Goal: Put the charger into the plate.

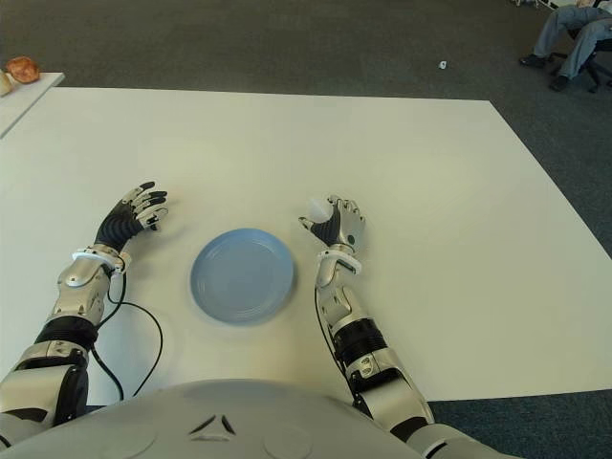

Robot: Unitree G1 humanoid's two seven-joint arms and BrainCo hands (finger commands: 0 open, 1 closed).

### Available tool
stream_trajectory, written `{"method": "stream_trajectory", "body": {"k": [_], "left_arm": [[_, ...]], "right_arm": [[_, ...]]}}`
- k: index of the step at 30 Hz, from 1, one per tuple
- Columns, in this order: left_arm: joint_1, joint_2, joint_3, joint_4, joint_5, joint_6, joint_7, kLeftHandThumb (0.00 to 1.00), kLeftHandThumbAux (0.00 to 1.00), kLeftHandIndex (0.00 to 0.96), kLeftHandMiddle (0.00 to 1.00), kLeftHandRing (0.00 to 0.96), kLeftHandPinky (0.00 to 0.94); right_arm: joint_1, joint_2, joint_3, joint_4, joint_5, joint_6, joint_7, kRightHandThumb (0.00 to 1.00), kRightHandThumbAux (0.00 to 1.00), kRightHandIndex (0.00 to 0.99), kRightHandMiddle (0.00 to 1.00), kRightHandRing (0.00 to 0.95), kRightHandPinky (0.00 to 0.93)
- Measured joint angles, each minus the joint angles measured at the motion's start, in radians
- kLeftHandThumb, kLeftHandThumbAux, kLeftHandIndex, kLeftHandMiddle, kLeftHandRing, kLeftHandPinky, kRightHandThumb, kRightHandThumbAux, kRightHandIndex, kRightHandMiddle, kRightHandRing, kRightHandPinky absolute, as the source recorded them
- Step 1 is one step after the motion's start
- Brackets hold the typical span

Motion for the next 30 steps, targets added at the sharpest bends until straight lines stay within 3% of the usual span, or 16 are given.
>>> {"method": "stream_trajectory", "body": {"k": [16, 30], "left_arm": [[0.002, -0.002, 0.000, 0.017, 0.001, -0.042, 0.005, 0.061, 0.708, 0.137, 0.214, 0.167, 0.110], [0.002, -0.012, 0.001, 0.019, 0.000, -0.045, 0.013, 0.078, 0.709, 0.139, 0.213, 0.172, 0.113]], "right_arm": [[0.006, 0.014, -0.083, -0.168, 0.019, -0.004, -0.057, 0.858, 0.677, 0.400, 0.539, 0.863, 0.838], [0.010, 0.024, -0.129, -0.346, 0.012, 0.010, -0.049, 0.858, 0.677, 0.402, 0.533, 0.855, 0.798]]}}
